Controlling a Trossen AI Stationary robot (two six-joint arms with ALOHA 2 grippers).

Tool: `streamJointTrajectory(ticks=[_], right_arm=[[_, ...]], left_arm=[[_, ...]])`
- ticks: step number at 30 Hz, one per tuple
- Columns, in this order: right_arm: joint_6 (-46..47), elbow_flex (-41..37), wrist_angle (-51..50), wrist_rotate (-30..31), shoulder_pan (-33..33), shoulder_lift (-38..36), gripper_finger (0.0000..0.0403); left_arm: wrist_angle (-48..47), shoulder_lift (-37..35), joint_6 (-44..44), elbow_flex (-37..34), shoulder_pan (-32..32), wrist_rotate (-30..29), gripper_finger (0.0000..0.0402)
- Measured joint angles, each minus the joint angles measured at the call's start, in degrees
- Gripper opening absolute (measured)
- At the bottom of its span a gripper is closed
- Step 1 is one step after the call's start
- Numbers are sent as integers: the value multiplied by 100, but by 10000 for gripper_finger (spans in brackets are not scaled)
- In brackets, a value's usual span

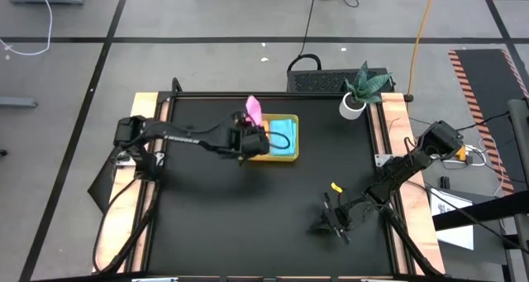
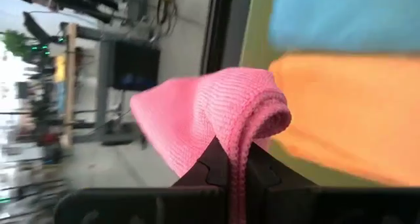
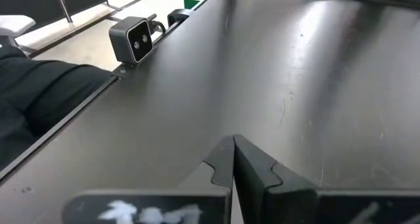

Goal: Fold microfiber towels
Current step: Put the pink folded microfiber cloth in the yellow bin

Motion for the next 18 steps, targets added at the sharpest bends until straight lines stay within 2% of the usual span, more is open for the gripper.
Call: streamJointTrajectory(ticks=[3,8,13,18], right_arm=[[0,2,-111,-2,2,2,0],[52,0,-184,-11,2,2,0],[63,0,-160,-13,2,1,0],[59,0,-98,-13,2,0,0]], left_arm=[[51,341,361,2,186,26,8],[294,962,960,4,97,995,21],[359,1433,945,0,-110,1070,40],[346,1442,501,4,-216,1201,44]])
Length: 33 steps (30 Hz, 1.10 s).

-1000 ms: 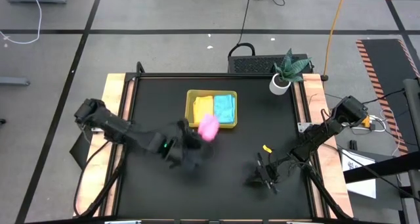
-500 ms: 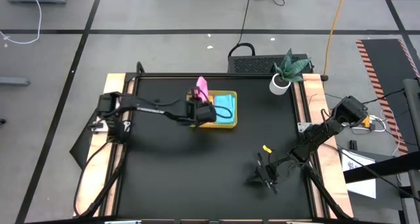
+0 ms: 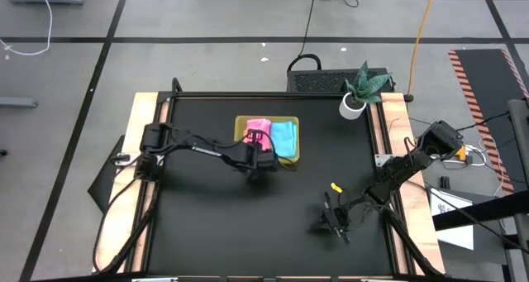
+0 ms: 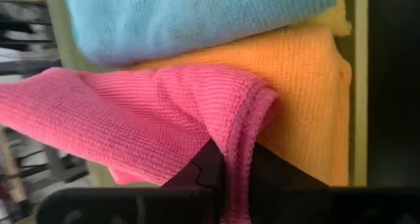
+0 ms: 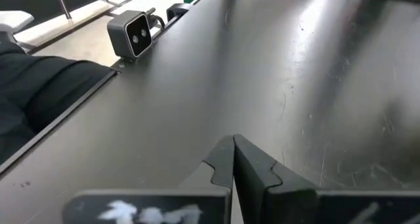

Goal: Fold microfiber towels
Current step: Put the pink folded microfiber cloth in the yellow bin

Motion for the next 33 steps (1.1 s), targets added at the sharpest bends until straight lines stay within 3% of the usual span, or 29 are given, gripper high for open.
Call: streamJointTrajectory(ticks=[10,20,24,28,33], right_arm=[[-20,0,24,-3,0,2,0],[4,0,20,-7,0,0,0],[4,0,11,-7,0,0,0],[4,0,-22,-7,0,0,0],[51,-4,-83,-9,0,2,0]], left_arm=[[-175,-636,-517,-2,14,1243,62],[-212,-934,-1497,0,372,2524,234],[-261,-946,-1658,25,417,2587,283],[-181,-1092,-1803,158,417,2601,297],[-317,-1299,-1956,229,433,2657,283]])
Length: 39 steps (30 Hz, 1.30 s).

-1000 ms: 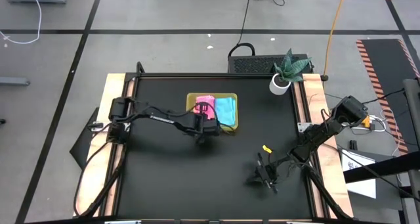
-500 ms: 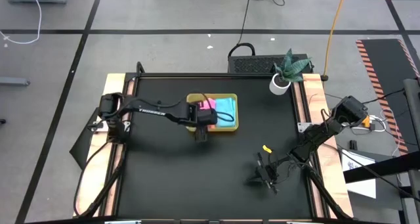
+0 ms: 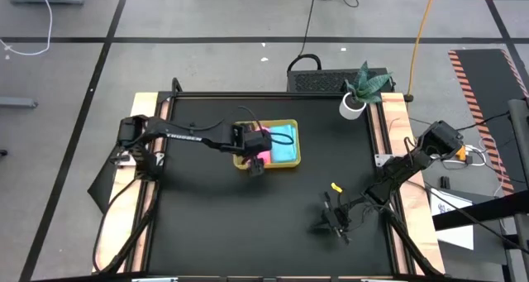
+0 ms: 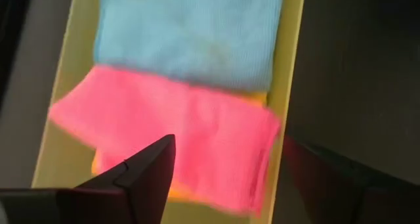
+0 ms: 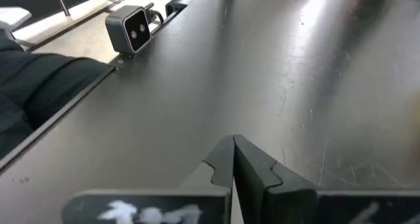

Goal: Fold microfiber towels
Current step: Put the pink folded microfiber cloth in the yellow bin

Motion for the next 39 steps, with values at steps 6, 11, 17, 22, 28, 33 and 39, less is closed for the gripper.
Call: streamJointTrajectory(ticks=[6,11,17,22,28,33,39], right_arm=[[40,-2,-46,2,0,0,0],[40,-2,-19,4,0,0,0],[43,-4,-21,2,0,0,0],[43,-25,-51,1,27,0,0],[43,-35,-66,0,50,0,0],[43,-35,-68,0,72,0,0],[43,-35,-65,0,76,0,0]], left_arm=[[45,-214,-302,0,104,-34,259],[670,-95,-413,10,352,-90,223],[608,332,-607,-17,717,-530,136],[550,852,-623,-66,890,-622,65],[697,1239,-657,-61,994,-1409,6],[757,999,-619,-57,918,-1825,23],[801,648,-108,-55,810,-1100,66]])
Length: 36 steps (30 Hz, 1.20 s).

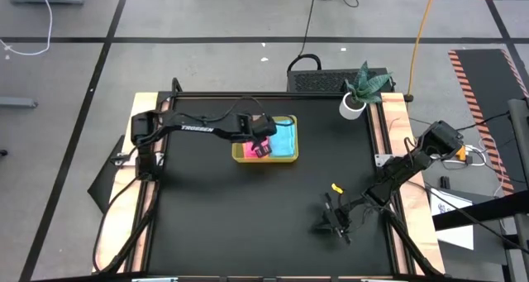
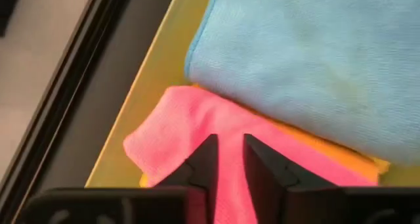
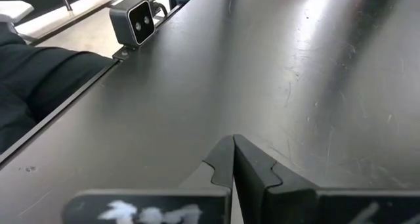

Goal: Fold microfiber towels
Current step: Put the pink folded microfiber cloth in the yellow bin

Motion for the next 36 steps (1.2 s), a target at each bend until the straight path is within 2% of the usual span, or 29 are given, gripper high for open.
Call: streamJointTrajectory(ticks=[6,10,14,19,25,28,31,36], right_arm=[[127,0,0,0,0,0,0],[127,0,0,0,0,0,0],[128,0,0,0,0,0,0],[129,0,0,0,0,0,0],[128,0,0,0,0,0,0],[127,0,0,0,0,0,0],[128,0,2,0,0,0,0],[127,0,-4,0,0,0,0]], left_arm=[[-450,-192,-452,0,5,130,147],[-767,-223,-935,-5,-42,346,176],[-174,-118,-894,-257,-186,784,171],[674,-105,-898,-874,-219,749,149],[631,-109,-878,-913,-150,769,139],[634,-179,-812,-909,-114,984,139],[525,-284,-1243,-903,74,1332,149],[424,-519,-1678,-903,436,1829,196]])
